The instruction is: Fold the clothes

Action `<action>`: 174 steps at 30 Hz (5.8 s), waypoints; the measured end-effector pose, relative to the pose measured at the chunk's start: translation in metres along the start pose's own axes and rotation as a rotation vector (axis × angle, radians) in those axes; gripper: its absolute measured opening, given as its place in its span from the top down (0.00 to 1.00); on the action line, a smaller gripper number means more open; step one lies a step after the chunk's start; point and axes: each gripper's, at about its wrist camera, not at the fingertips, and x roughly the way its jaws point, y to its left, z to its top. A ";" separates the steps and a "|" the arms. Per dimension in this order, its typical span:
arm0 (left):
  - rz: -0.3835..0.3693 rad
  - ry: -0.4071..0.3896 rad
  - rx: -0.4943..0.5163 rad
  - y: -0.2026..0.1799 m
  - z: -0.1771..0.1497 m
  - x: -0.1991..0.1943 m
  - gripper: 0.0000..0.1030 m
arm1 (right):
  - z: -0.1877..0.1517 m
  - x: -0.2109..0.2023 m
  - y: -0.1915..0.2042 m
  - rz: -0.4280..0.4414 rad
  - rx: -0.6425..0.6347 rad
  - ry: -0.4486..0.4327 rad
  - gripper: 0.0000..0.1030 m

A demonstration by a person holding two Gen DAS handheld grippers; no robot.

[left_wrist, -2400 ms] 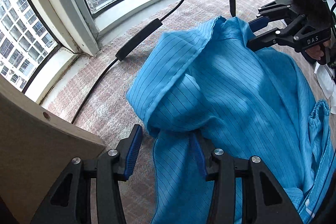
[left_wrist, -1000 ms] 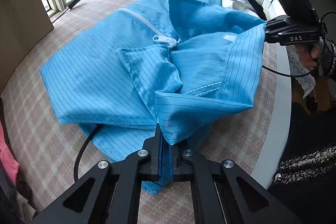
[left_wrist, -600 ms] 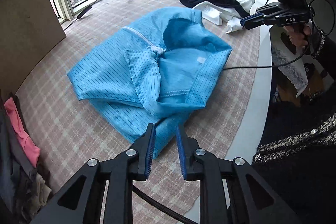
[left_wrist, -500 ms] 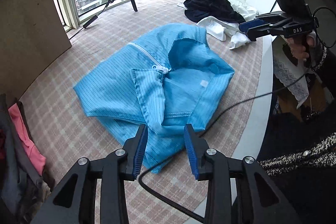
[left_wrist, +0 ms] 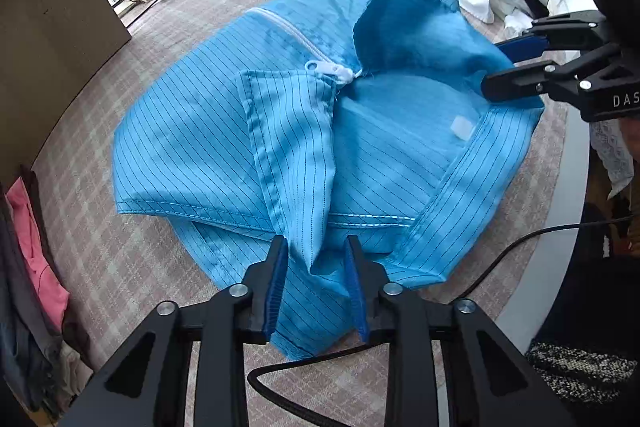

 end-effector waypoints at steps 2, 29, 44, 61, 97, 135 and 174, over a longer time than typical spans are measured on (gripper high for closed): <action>0.002 0.013 0.039 -0.004 0.000 -0.002 0.92 | -0.002 0.006 0.001 -0.007 -0.012 0.041 0.96; -0.173 -0.311 -0.082 -0.104 0.012 -0.059 0.63 | 0.028 -0.070 0.016 0.090 -0.618 -0.049 0.51; -0.013 -0.375 -0.561 -0.120 0.033 0.001 0.74 | 0.072 0.033 0.031 0.265 -0.946 0.148 0.59; -0.030 -0.375 -0.604 -0.133 0.031 -0.008 0.97 | 0.078 0.019 0.004 0.366 -0.765 0.173 0.60; 0.048 -0.389 -0.532 -0.149 0.026 -0.052 0.82 | 0.122 0.011 -0.069 0.516 -0.361 0.109 0.88; 0.160 -0.013 -0.057 -0.031 -0.019 -0.004 0.93 | -0.025 0.007 0.004 -0.045 -0.088 0.108 0.64; 0.171 -0.257 -0.102 0.090 0.034 -0.082 0.75 | 0.066 -0.085 -0.035 -0.003 -0.063 -0.185 0.56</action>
